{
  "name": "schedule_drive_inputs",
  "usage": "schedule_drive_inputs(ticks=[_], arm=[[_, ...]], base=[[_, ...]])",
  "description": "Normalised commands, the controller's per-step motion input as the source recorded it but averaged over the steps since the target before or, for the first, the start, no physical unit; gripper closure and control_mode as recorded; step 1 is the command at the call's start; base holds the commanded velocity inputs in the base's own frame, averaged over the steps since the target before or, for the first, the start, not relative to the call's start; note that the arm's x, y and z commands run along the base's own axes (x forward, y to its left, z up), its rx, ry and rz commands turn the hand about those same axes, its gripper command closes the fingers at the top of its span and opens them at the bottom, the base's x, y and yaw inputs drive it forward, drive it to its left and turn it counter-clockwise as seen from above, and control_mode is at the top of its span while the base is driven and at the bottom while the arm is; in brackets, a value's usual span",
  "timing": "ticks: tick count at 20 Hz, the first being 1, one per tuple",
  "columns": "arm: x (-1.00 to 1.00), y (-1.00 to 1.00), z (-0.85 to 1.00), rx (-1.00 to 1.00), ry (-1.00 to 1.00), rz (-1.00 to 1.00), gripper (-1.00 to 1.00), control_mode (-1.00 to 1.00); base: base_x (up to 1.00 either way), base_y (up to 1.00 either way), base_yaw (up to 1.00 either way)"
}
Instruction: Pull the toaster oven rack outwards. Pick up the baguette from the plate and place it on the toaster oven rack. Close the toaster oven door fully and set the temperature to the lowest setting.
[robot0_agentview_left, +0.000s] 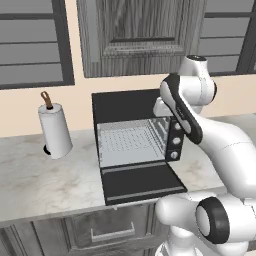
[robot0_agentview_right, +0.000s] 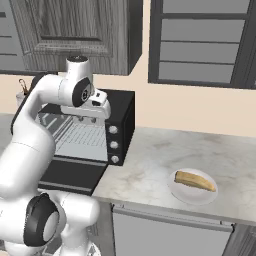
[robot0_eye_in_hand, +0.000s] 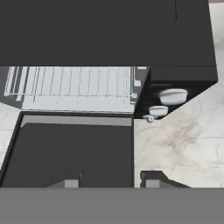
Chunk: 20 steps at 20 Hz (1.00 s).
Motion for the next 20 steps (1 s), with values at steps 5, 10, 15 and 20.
schedule_drive_inputs(ticks=[5,10,15,20], arm=[[-0.14,0.04,-0.09,-0.07,0.00,0.03,-1.00,-1.00],[-0.64,0.44,-0.62,-0.16,-0.01,0.14,-1.00,-1.00],[-0.29,0.49,-0.43,0.01,-0.07,0.08,-1.00,-1.00],[0.00,0.46,-0.23,0.11,-0.16,0.00,-1.00,-1.00]], base=[[0.00,0.00,0.00],[0.00,0.00,0.00],[0.00,0.00,0.00],[0.00,0.00,0.00]])
